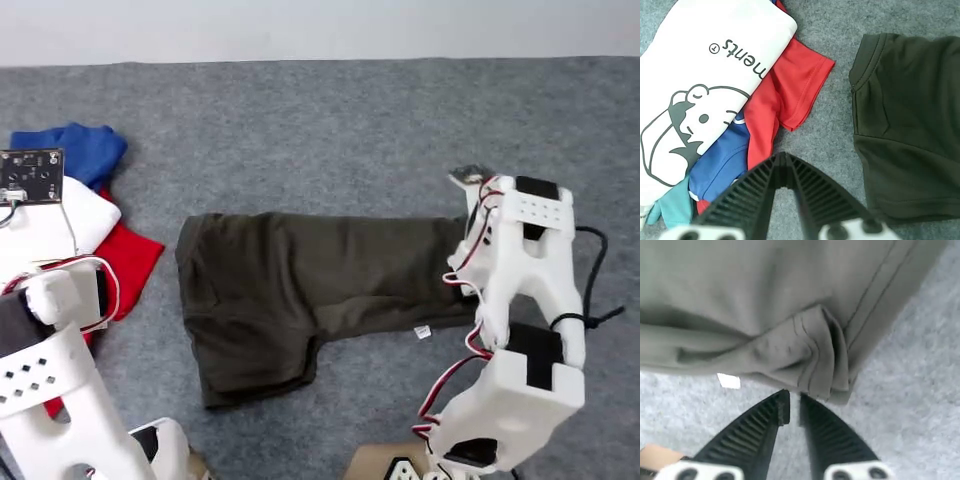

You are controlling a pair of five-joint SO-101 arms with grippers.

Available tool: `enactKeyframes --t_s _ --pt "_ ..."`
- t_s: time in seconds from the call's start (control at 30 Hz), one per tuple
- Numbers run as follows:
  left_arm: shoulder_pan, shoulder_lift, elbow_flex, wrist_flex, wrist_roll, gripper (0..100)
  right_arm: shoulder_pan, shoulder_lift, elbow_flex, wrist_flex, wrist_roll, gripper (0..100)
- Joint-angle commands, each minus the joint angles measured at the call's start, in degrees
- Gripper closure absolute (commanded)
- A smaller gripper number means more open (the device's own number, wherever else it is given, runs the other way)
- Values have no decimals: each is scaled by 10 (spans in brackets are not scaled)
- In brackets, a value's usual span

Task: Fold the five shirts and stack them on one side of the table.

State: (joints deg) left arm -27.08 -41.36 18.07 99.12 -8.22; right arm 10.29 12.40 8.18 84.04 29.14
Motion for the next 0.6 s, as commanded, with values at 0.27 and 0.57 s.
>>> enactKeyframes --t_s 0.27,0.57 --pt "1 -11 -4 -5 1 997 -49 -21 -32 -105 -71 760" --pt "1 -11 -4 -5 1 997 -58 79 -113 -77 -71 774"
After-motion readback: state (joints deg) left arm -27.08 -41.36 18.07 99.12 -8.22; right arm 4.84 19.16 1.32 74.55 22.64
